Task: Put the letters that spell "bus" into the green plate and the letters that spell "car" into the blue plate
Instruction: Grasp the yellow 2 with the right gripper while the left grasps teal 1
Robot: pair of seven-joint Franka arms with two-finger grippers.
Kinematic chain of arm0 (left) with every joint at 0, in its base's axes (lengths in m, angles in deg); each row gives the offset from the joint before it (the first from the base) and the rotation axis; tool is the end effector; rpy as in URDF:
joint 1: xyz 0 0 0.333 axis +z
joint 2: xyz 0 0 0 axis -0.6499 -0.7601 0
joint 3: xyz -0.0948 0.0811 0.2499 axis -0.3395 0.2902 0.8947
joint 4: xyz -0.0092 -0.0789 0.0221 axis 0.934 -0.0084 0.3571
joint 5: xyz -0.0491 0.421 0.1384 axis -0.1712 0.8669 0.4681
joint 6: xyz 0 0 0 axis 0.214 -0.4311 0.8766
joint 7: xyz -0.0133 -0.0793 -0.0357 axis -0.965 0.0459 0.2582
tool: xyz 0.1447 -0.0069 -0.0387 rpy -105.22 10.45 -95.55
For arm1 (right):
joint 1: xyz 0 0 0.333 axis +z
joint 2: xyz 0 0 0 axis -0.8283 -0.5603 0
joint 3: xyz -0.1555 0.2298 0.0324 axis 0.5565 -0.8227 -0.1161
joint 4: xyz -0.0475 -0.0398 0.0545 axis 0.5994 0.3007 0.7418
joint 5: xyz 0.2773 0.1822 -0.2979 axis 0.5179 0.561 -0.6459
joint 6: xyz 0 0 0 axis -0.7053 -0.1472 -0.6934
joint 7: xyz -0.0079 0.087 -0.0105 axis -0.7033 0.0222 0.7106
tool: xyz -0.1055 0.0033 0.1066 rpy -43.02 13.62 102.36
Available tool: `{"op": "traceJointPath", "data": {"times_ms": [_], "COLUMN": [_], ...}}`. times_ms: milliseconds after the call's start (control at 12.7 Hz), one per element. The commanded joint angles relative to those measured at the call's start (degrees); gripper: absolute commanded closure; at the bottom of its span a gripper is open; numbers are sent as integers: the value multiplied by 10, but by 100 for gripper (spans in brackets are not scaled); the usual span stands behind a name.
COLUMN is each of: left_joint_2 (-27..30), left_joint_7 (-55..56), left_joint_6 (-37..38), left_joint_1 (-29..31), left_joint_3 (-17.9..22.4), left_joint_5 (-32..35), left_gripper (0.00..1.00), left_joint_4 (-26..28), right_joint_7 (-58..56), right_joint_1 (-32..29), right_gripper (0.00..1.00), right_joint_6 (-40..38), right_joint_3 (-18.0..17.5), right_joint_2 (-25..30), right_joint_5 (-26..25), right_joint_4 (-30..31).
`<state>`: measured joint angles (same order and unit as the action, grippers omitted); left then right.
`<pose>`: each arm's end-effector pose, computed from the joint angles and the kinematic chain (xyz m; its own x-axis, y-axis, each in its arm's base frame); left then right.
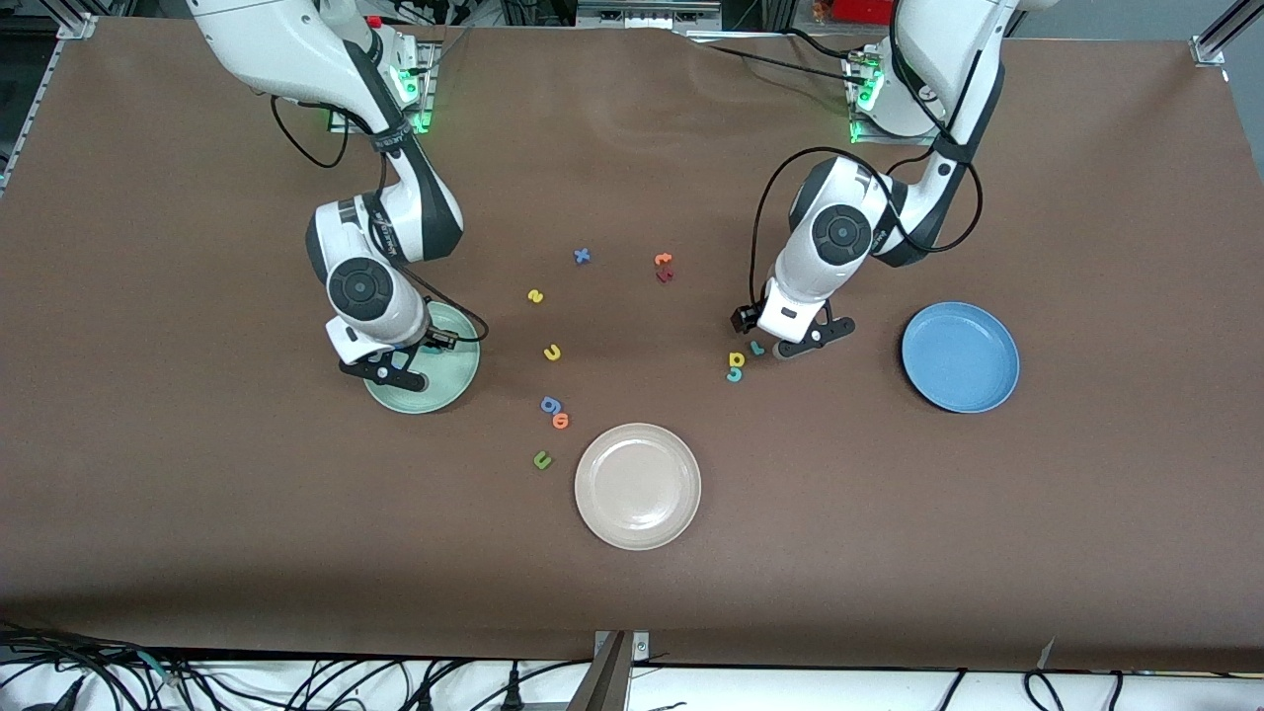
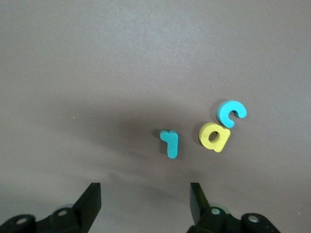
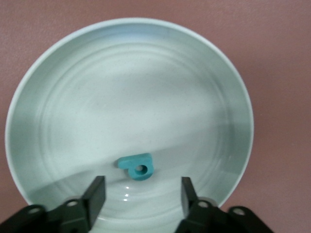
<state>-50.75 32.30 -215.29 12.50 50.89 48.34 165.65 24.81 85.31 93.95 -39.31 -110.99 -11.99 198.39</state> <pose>0.5003 -0.2971 0.0803 0.9010 0.4172 -0.1188 0.4246 -0.9043 0.0439 0.5614 0.1996 0.0882 0.9650 -0.2336 -0.1188 -0.2100 -0.9605 0.1828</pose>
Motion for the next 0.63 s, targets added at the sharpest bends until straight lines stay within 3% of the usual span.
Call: {"op": "traceJointPath", "data": {"times_ms": [0,236,472,551], "left_joint_2": [-16,-28,-37,-42], "left_joint_7": [45,68,68,68], "left_joint_6": [-34,-50,-63,-68], "left_joint_1": [-7,-7,-8,-8], "left_joint_3": [8,8,12,12], "left_joint_5": [-17,-14,-12,-12], "left_gripper": [22,26,31,31], "left_joint_4": [-5,-10,-11,-11], "right_joint_7": [5,136,257,271], "right_joint_1": [2,2,13,15], "right_gripper": [0,1,18,31], "right_joint_6": [-12,2,48,50], "right_joint_3": [-15,-86,-127,-129], "right_joint_2": [20,25,17,17], "right_joint_5": [1,1,1,2], "right_joint_4": [-5,-7,-6,-4]}}
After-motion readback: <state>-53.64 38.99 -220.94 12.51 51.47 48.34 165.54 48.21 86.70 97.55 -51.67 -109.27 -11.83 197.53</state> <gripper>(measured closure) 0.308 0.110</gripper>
